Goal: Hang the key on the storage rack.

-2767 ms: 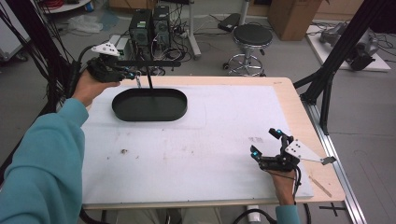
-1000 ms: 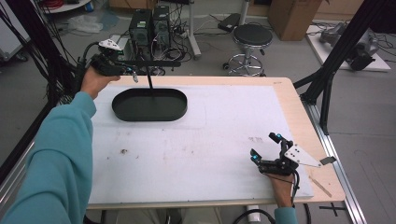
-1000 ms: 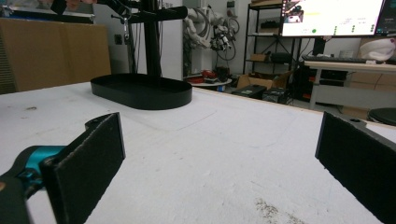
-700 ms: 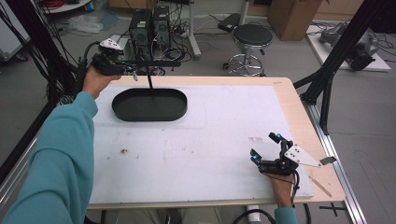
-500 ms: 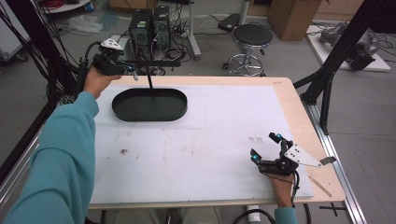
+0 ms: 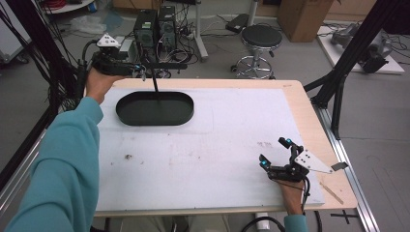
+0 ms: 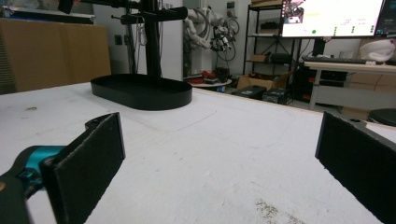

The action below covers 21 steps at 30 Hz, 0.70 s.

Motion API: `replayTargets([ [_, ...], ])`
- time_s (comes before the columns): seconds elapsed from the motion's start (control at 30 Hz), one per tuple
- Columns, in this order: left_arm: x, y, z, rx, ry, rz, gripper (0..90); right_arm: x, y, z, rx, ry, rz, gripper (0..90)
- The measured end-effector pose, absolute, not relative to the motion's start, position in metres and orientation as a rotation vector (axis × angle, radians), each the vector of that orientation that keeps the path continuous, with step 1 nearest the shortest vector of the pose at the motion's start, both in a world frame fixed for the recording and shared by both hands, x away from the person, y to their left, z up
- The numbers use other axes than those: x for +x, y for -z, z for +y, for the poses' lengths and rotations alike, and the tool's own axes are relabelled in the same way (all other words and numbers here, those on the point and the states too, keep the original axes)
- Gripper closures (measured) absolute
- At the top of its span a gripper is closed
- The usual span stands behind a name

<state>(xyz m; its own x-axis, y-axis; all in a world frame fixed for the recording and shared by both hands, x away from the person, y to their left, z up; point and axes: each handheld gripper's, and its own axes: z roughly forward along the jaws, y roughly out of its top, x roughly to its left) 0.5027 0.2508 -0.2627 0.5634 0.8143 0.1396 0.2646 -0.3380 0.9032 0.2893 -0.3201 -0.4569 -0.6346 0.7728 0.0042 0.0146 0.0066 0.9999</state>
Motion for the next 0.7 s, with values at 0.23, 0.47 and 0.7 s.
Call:
replayTargets([
  [0.23,0.465,0.265,0.256,1.727,-0.741,0.742,1.7,0.289,0.457,-0.32,0.816,-1.689,1.707,0.6],
  [0.47,0.405,0.285,0.266,1.654,-0.695,0.648,1.7,0.289,0.457,-0.321,0.817,-1.692,1.702,0.6],
  [0.7,0.344,0.321,0.277,1.564,-0.647,0.581,1.7,0.289,0.457,-0.32,0.824,-1.689,1.705,0.6],
])
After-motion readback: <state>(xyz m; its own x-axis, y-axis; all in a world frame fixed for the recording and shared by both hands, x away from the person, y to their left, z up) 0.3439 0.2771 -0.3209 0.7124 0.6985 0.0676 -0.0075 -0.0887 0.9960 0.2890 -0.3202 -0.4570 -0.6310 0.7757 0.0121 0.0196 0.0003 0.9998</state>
